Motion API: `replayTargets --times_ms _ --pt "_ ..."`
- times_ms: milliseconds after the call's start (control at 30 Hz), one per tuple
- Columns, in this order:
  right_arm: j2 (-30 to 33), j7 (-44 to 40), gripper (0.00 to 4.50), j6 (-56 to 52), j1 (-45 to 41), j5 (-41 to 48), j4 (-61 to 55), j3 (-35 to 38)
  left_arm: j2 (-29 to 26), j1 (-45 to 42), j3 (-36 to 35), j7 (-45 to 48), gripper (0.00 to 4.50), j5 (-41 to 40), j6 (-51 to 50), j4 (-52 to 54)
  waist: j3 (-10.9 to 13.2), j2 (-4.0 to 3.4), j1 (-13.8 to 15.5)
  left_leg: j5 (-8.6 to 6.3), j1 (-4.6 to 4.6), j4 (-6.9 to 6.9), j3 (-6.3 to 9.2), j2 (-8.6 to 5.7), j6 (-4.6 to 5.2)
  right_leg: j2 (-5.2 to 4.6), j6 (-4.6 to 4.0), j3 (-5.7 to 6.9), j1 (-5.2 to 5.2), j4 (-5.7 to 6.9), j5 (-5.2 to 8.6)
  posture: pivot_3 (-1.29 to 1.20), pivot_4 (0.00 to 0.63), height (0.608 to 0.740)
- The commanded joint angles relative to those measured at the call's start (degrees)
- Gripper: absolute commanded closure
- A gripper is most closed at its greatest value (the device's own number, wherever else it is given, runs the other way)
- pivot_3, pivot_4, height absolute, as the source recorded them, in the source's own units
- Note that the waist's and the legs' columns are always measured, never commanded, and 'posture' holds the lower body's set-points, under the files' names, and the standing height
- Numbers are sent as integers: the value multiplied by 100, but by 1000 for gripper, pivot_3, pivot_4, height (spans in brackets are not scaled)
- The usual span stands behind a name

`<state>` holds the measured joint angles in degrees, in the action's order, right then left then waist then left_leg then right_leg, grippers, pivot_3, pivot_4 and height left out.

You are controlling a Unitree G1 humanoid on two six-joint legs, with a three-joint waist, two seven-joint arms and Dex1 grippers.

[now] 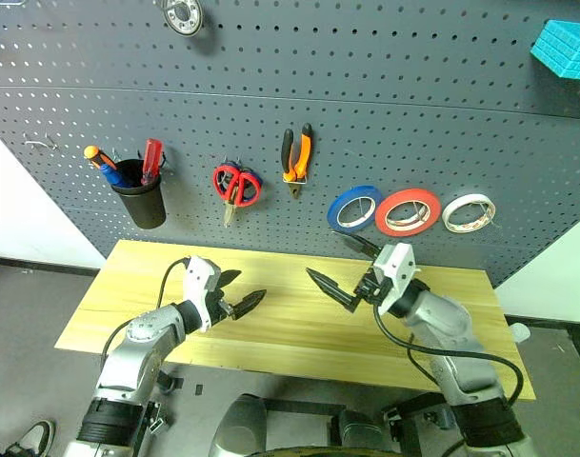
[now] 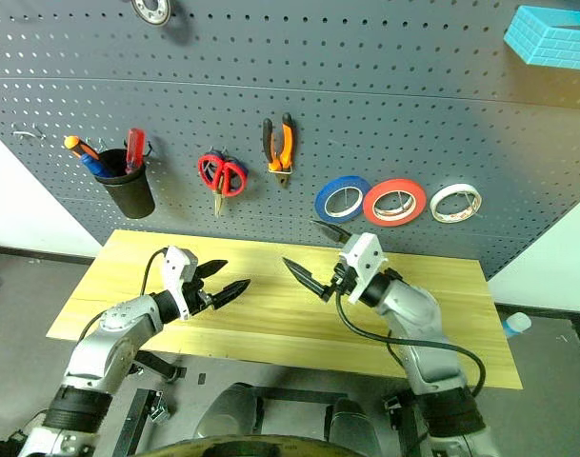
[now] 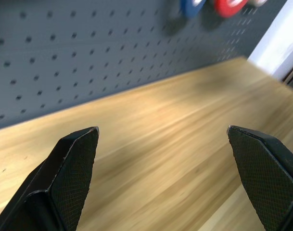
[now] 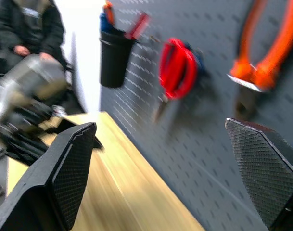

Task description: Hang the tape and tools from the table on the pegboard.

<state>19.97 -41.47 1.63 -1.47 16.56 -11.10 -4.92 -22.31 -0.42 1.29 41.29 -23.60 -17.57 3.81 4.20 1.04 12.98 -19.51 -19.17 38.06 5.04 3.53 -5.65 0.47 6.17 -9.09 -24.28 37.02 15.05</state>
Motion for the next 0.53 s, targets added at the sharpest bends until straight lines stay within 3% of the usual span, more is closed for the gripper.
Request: replayTargets --times_ms 33,233,533 --pt "78 148 0 17 211 148 -380 317 96 93 -287 -57 37 -266 141 491 -3 -4 16 0 0 0 0 0 0 0 0 0 0 1 0 429 0 727" --pt "86 233 0 -82 612 371 -554 533 201 154 -349 -77 37 -248 292 590 -24 -10 27 0 -5 1 0 0 0 0 1 -2 0 -1 1 437 0 727" --pt "100 189 0 -591 392 593 -527 432 374 29 -219 -76 37 -185 338 543 -37 -11 31 0 -3 1 0 -1 0 0 0 -2 0 -1 0 436 0 727"
